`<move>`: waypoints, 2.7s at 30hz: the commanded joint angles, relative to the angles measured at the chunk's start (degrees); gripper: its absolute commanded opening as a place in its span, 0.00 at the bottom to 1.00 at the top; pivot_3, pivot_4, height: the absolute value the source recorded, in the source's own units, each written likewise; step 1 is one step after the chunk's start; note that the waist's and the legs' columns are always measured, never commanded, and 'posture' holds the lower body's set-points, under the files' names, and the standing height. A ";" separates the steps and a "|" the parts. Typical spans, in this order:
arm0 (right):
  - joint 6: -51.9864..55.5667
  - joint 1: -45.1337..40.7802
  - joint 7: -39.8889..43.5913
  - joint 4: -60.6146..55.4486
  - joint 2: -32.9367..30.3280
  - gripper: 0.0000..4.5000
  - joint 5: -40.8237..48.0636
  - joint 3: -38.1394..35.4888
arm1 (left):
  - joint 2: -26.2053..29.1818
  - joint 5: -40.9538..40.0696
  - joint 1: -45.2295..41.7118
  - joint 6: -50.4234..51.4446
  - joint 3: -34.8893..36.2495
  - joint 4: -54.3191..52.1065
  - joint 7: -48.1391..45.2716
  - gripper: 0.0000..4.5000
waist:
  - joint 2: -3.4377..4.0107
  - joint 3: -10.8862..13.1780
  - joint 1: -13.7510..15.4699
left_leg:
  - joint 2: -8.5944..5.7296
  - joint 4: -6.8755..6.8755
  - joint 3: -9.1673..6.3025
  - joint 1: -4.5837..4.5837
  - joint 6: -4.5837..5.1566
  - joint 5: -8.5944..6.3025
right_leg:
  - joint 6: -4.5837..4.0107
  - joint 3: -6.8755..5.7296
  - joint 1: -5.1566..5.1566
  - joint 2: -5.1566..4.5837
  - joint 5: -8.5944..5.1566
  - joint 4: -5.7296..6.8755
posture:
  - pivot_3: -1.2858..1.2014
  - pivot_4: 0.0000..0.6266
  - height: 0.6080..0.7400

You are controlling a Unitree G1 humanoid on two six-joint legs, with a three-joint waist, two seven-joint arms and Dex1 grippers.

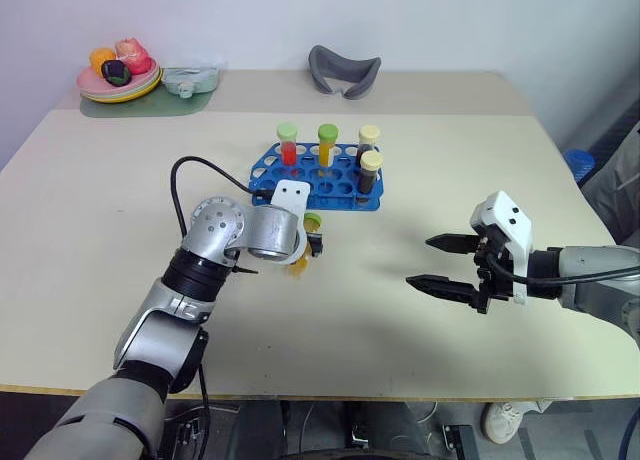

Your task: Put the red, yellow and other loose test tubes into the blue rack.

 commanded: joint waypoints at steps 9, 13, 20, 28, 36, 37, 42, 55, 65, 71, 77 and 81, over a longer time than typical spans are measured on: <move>-1.46 -1.03 -0.20 -0.93 0.54 1.00 -0.44 0.73 | -0.13 -1.77 1.69 -4.35 -0.10 0.38 5.15 0.58 | 0.00 0.00 0.03 | -0.18 -0.03 -0.10 0.12 0.01 0.00 | 0.01 0.00 0.12 -0.09 0.00 -0.02 | 0.52 0.24 0.75; -1.22 -1.07 -0.62 -1.16 0.68 1.00 -0.18 0.80 | -0.53 -1.77 1.00 -4.57 0.12 0.49 5.15 0.25 | -0.01 0.01 0.18 | -0.23 -0.03 -0.16 0.17 0.01 0.00 | 0.03 -0.04 0.26 -0.12 0.00 -0.08 | 0.52 0.24 0.75; -1.11 -1.29 -1.12 -1.10 0.89 1.00 -0.07 1.01 | 0.67 -1.77 -0.40 -5.35 -0.35 0.46 5.15 0.25 | -0.01 0.01 0.12 | -0.32 -0.09 -0.18 0.17 0.16 0.01 | 0.24 -0.07 0.39 -0.25 0.12 -0.40 | 0.52 0.24 0.75; -1.27 -2.05 -0.72 -0.45 0.67 1.00 -0.29 1.61 | 1.28 -1.77 1.73 -2.71 2.42 -6.62 3.42 0.20 | -0.03 0.09 0.02 | -0.31 -0.29 -0.17 0.14 0.24 0.03 | 0.36 -0.06 0.45 -0.27 0.20 -0.76 | 0.52 0.24 0.75; -2.44 -4.90 1.48 2.24 0.66 1.00 -2.20 4.61 | 5.56 -1.77 1.62 0.56 2.27 -11.90 -3.72 0.20 | -0.03 0.11 0.03 | -0.33 -0.85 -0.14 0.19 0.26 0.09 | 0.36 -0.09 0.40 -0.37 0.20 -1.09 | 0.52 0.24 0.75; -2.65 -5.40 1.82 2.67 0.76 1.00 -2.55 5.11 | 6.03 -1.77 0.62 1.29 1.85 -12.34 -6.39 0.20 | -0.02 0.13 0.02 | -0.33 -0.86 -0.14 0.19 0.26 0.09 | 0.36 -0.09 0.40 -0.37 0.20 -1.10 | 0.52 0.24 0.75; -3.81 -7.52 3.46 4.51 1.07 1.00 -4.22 7.16 | 9.52 -1.77 -3.44 3.11 -0.60 -12.81 -14.12 0.20 | -0.03 0.15 0.07 | -0.39 -0.86 -0.13 0.18 0.29 0.10 | 0.37 -0.13 0.42 -0.43 0.21 -1.12 | 0.52 0.24 0.75; -4.82 -8.65 4.54 5.89 2.92 1.00 -6.50 8.37 | 23.39 33.17 -0.61 -10.12 2.10 -33.58 -51.25 0.20 | 0.06 0.54 0.00 | -0.47 -0.96 -0.08 0.18 0.25 0.12 | 0.39 -0.14 0.38 -0.41 0.20 -1.19 | 0.52 0.24 0.75; -3.13 -8.15 0.13 4.10 7.42 1.00 -5.76 7.74 | 9.79 81.59 9.25 -49.80 -2.25 -22.46 -77.07 0.20 | 0.03 0.58 0.39 | -0.49 -0.96 0.02 0.14 0.22 0.15 | 0.46 -0.15 0.40 -0.28 0.26 -1.26 | 0.52 0.24 0.75; -1.66 -8.21 -2.89 3.29 9.42 1.00 -5.06 6.74 | 0.20 94.26 12.30 -63.97 -2.75 -11.99 -86.81 0.20 | 0.03 0.59 -0.14 | -0.43 -0.99 0.04 0.10 0.40 0.09 | 0.54 -0.14 0.37 -0.41 0.32 -1.39 | 0.52 0.24 0.75; -0.37 -7.08 -5.60 2.07 10.44 1.00 -4.39 5.16 | -5.36 97.72 13.44 -68.10 -0.10 -6.71 -93.30 0.20 | 0.03 0.59 0.02 | -0.37 -0.99 0.03 0.08 0.46 0.06 | 0.55 -0.16 0.34 -0.45 0.33 -1.39 | 0.52 0.24 0.75; 0.11 -5.92 -7.11 1.29 10.93 1.00 -3.85 4.05 | -7.47 98.78 14.29 -68.49 2.41 -5.29 -95.59 0.20 | 0.03 0.59 0.00 | -0.40 -0.95 0.06 0.06 0.61 -0.01 | 0.61 -0.16 0.36 -0.55 0.36 -1.40 | 0.52 0.24 0.75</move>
